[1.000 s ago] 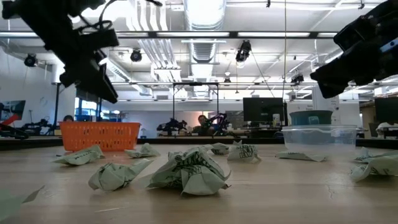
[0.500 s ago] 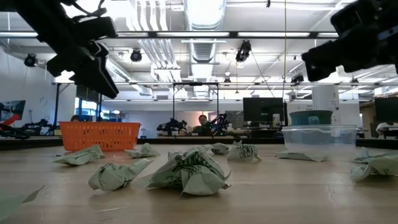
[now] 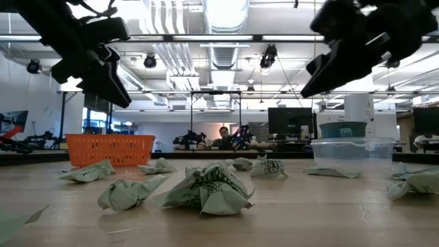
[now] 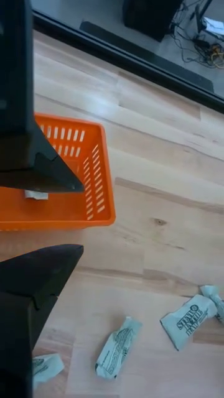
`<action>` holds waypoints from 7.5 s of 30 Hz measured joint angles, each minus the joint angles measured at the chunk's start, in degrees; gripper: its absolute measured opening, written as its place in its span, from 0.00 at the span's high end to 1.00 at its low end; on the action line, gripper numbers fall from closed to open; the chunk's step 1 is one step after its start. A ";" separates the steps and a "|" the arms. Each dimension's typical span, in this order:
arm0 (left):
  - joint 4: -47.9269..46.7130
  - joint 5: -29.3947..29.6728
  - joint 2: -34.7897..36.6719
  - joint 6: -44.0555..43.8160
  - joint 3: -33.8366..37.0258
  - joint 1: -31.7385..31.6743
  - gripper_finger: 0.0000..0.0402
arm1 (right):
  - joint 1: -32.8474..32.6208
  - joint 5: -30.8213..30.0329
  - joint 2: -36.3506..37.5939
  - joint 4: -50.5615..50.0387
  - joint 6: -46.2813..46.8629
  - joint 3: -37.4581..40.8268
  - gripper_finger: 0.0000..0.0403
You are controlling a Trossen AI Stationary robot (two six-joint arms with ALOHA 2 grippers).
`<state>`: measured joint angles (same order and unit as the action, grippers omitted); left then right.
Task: Pick and place items into bin
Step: Put the stevia packet into the transparent container, then put the stevia packet into the orange bin
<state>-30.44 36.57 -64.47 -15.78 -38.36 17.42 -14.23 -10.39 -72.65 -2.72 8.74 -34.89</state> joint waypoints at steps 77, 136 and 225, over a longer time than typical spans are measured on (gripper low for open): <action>-0.04 -0.84 0.02 -0.05 -0.05 2.31 0.68 | -4.27 -0.94 -32.84 -32.42 18.10 -26.59 0.96; 3.02 -0.84 0.00 1.61 -0.16 2.28 0.68 | -4.72 -31.81 1.87 -44.20 37.54 -2.85 0.97; 9.44 -27.31 -19.57 -4.84 -0.97 2.44 0.98 | -4.01 -26.49 2.06 -31.56 25.29 -2.96 0.71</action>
<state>-20.99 9.26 -84.04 -20.62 -39.33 19.86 -18.24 -36.88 -70.59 -34.28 34.03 -37.85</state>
